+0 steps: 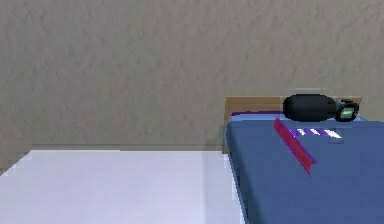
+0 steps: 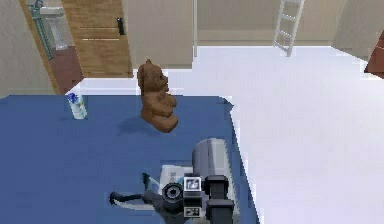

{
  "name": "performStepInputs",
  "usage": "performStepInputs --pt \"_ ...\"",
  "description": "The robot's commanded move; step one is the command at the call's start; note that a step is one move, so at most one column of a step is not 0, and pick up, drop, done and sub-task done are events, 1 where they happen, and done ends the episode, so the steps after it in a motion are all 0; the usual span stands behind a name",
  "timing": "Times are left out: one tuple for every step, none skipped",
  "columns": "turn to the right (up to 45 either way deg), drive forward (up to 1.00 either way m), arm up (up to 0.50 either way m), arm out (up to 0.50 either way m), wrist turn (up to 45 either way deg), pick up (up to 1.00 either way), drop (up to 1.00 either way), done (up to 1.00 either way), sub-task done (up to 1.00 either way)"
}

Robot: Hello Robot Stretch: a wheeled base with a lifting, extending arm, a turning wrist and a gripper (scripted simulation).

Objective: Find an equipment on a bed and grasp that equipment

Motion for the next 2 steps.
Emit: performStepInputs --pt "0.0 0.00 0.00 0.00 45.0 0.00 0.00 0.00 0.00" --pt "0.0 0.00 0.00 0.00 9.0 0.00 0.00 0.00 0.00"
